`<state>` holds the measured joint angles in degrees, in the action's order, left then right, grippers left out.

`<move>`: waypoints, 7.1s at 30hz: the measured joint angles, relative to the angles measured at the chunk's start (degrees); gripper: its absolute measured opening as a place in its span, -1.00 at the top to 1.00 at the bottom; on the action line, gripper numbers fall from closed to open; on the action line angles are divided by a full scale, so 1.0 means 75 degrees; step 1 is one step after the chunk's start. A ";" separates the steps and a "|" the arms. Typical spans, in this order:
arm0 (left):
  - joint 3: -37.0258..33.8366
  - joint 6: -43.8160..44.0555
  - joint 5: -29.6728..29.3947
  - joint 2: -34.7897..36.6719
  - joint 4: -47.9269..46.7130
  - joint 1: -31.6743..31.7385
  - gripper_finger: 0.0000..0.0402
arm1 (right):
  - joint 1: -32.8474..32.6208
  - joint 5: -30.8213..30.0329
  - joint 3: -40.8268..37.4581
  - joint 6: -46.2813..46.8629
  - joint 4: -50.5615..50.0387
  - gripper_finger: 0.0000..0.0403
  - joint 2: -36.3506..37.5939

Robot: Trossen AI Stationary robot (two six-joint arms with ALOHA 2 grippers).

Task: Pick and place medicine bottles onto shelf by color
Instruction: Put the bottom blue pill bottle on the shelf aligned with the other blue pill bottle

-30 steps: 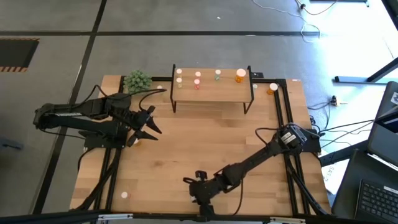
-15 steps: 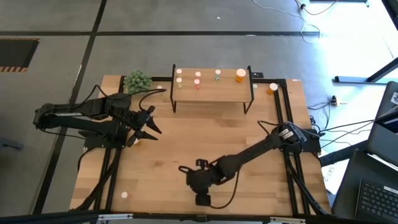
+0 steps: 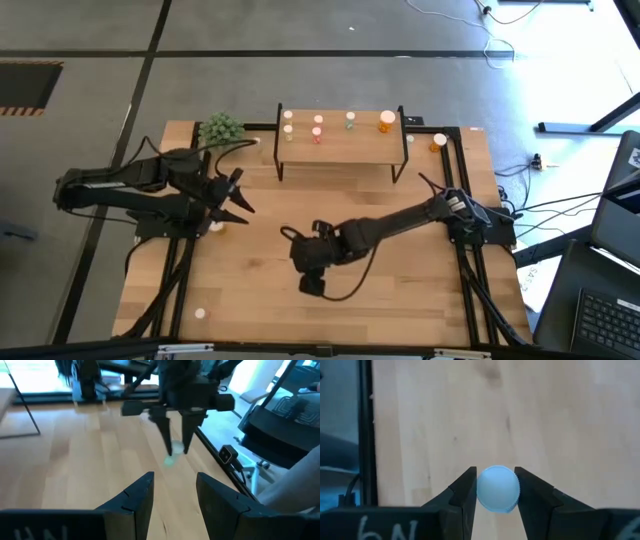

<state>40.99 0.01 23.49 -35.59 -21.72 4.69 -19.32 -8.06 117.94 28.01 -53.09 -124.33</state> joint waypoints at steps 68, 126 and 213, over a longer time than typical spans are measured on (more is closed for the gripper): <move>0.0000 -0.0830 -0.4123 -0.1559 0.2742 0.0626 0.29 | 0.5813 0.0020 0.2181 -0.1602 -0.3588 0.41 0.0801; 0.0000 -0.1087 -0.4121 -0.1556 0.2850 0.0659 0.29 | 0.5850 0.0908 0.0965 -0.2005 -0.2794 0.41 0.0799; 0.0000 -0.1020 -0.4121 -0.1572 0.2833 0.0656 0.29 | 0.6005 0.0494 0.0980 -0.3760 -0.2564 0.37 0.0548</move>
<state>40.99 -7.64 -7.42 -47.38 -0.47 9.61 25.71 -4.36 125.29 -0.19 -72.31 -120.22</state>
